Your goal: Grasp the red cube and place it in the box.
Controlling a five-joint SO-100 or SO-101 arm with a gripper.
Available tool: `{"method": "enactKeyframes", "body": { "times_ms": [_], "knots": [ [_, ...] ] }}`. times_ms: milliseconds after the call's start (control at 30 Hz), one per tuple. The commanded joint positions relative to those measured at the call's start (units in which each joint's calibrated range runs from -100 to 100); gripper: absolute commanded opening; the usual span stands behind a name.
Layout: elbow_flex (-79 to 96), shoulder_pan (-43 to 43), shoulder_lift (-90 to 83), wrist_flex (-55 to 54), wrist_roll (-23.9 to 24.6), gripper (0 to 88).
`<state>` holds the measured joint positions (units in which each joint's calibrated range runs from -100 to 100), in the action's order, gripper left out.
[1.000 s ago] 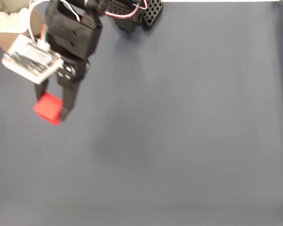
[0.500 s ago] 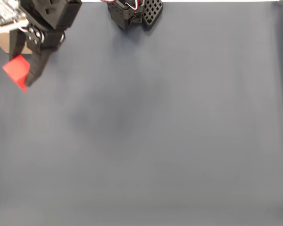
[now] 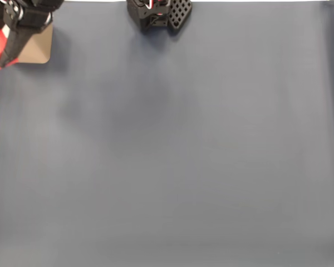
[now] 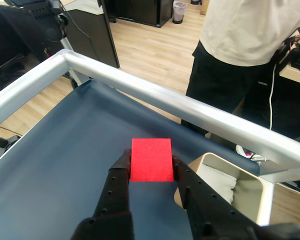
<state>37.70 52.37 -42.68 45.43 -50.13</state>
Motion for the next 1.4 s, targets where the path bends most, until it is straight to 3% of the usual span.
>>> {"method": "enactKeyframes", "body": {
  "times_ms": [0, 1367],
  "knots": [
    [-0.75, 2.17, -1.08, -0.18, 0.54, 3.3],
    [11.2, 19.57, -10.87, 1.87, 0.05, 3.0]
  ]
}}
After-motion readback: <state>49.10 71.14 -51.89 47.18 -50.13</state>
